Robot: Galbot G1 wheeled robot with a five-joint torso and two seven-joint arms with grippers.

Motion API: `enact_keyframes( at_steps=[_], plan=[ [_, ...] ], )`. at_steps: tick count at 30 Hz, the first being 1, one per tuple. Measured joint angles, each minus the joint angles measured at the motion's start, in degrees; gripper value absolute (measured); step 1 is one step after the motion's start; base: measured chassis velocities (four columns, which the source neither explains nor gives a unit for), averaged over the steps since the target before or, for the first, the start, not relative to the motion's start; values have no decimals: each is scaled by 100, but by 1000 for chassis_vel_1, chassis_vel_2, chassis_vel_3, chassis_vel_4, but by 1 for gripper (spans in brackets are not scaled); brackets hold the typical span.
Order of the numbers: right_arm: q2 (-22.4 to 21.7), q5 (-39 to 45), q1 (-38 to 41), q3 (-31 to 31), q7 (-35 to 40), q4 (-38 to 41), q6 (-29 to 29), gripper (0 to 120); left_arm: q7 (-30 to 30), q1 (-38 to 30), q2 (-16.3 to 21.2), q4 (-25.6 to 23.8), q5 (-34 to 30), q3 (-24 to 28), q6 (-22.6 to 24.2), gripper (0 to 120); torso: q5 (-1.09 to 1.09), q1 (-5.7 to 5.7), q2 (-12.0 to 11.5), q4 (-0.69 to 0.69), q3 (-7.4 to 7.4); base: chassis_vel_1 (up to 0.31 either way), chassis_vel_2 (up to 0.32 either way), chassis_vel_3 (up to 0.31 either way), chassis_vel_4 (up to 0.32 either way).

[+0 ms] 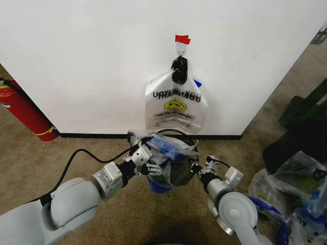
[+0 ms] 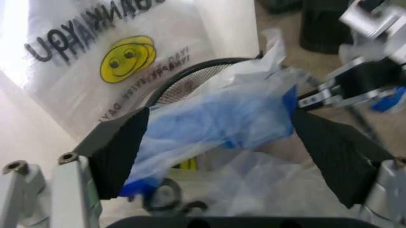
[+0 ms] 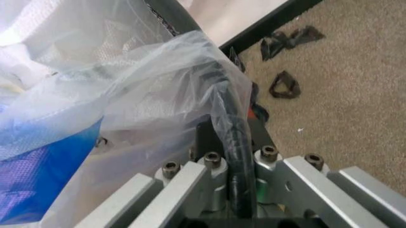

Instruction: Pick up the garbage bag from the wall and place it over the trash bin.

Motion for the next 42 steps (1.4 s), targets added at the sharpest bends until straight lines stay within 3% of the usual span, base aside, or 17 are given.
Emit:
enact_keyframes(
  at_steps=[3, 5, 9, 25, 36, 42],
  plan=[
    [0, -4, 5, -57, -1, 0, -4, 0, 69, -14, -19, 53, 184, 18, 2, 81, 1, 0, 0, 0, 0, 0, 0, 0, 0],
    [13, -7, 21, -108, -2, 0, -9, 0, 146, -16, -36, 125, 414, 47, -10, 70, 1, 0, 0, 0, 0, 0, 0, 0, 0],
    [38, -32, 34, -158, -1, -1, -12, 0, 192, 2, -40, 253, 613, 65, 26, 59, 1, 0, 0, 0, 0, 0, 0, 0, 0],
    [82, -106, 47, -225, 16, -1, -33, 0, 184, -20, -69, 350, 604, 113, -98, 0, 1, 0, 0, 1, 0, 0, 0, 0, 0],
    [-66, -490, 34, -369, -137, 4, -37, 0, 147, -454, 6, 220, 189, 137, -226, 0, 2, 0, 0, 1, 0, 0, 0, 0, 0],
    [-173, -1109, -63, -554, -397, 12, 8, 0, 13, -1355, -149, 436, -144, 715, -124, 0, 1, 0, 0, 0, 0, 0, 0, 0, 0]
  ],
)
